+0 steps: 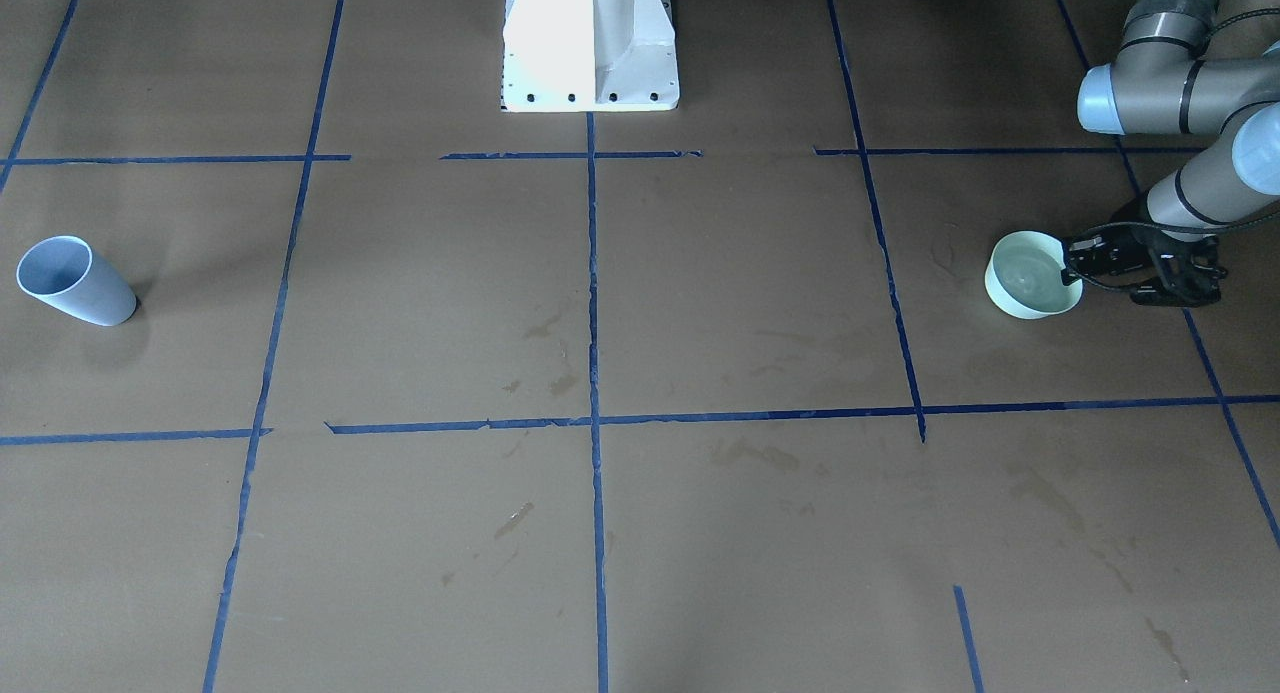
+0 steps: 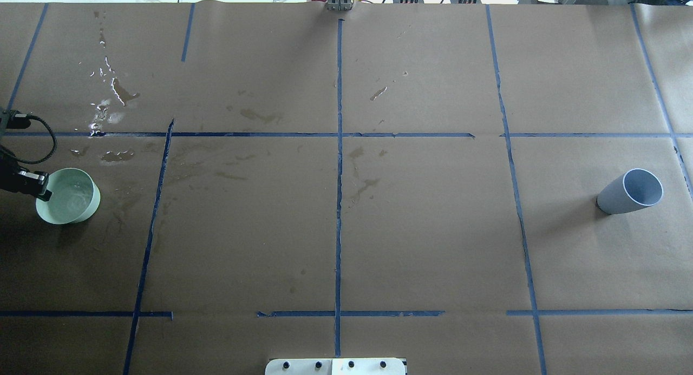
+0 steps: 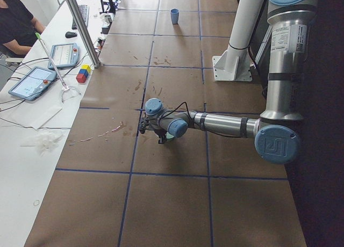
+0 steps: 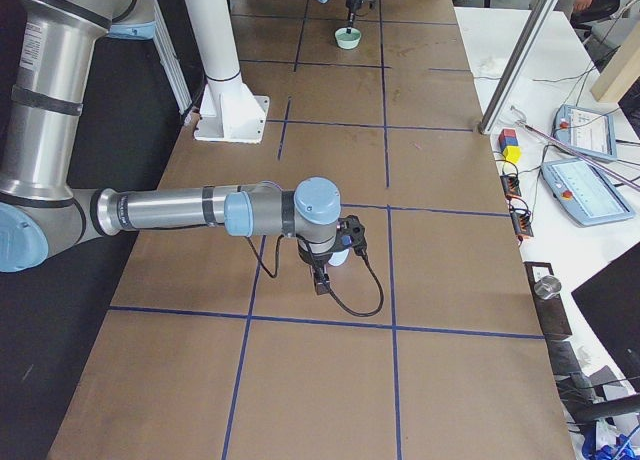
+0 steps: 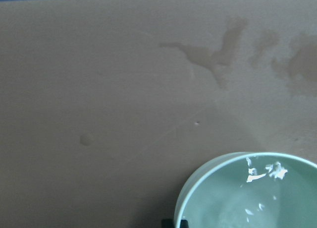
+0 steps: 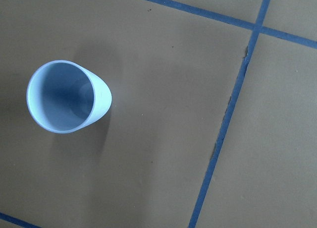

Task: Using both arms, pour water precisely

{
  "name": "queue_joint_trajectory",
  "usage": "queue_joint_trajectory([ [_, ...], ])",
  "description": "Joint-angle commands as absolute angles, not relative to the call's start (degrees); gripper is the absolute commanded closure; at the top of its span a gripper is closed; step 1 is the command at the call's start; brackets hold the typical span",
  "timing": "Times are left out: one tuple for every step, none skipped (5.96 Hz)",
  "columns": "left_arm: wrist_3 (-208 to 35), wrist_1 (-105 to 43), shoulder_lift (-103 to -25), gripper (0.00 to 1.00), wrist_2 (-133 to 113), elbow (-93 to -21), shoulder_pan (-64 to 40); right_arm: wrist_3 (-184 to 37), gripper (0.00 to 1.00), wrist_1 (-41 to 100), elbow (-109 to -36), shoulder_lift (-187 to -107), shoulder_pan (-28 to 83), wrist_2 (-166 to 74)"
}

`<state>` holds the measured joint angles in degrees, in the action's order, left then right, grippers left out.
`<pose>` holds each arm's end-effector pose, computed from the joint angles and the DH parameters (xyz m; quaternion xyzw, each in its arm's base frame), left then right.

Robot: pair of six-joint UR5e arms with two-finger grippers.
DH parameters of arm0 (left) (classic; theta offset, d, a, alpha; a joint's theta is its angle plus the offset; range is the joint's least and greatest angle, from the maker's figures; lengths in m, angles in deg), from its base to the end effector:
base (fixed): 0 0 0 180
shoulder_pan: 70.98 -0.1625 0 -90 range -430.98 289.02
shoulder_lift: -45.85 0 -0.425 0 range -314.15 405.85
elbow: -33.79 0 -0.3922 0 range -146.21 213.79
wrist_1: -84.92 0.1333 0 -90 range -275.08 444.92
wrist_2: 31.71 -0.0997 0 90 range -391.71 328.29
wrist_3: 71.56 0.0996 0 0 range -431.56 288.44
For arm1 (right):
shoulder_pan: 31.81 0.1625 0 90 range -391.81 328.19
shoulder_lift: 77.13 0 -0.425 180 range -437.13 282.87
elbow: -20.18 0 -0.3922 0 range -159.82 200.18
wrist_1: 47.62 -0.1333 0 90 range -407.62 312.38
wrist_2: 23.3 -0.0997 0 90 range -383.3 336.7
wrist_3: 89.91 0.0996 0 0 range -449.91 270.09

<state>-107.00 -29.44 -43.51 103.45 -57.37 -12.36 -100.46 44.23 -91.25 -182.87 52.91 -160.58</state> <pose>0.2107 -0.4658 0.6057 -0.0404 0.4225 0.0507 0.9040 0.0250 -0.3829 0.5934 0.0491 -0.3989 -0.1394 0.9050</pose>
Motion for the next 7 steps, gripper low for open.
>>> queue_joint_trajectory([
  [-108.9,-29.3,-45.3,1.00,109.1,-59.6,-12.4,-100.5,0.00,44.2,-91.3,-182.9,52.9,-160.6],
  [-113.3,-29.2,-48.5,1.00,109.2,-60.3,-12.4,-100.5,0.00,44.2,-91.2,-182.9,52.9,-160.6],
  [-116.4,-28.9,-51.3,1.00,109.1,-61.1,-13.3,-100.5,0.00,44.2,-91.3,-182.9,52.9,-160.6],
  [-120.6,-28.6,-54.1,1.00,108.7,-62.0,-16.3,-100.5,0.00,44.2,-91.2,-182.9,52.9,-160.6],
  [-126.3,-28.5,-58.2,1.00,108.5,-62.0,-19.0,-100.5,0.00,44.2,-91.2,-182.9,52.9,-160.6],
  [-131.6,-28.4,-62.0,1.00,108.3,-61.8,-23.1,-100.5,0.00,44.2,-91.3,-182.9,52.9,-160.6],
  [-135.7,-28.2,-65.7,1.00,107.3,-61.0,-25.9,-100.5,0.00,44.2,-91.2,-182.9,52.9,-160.6],
])
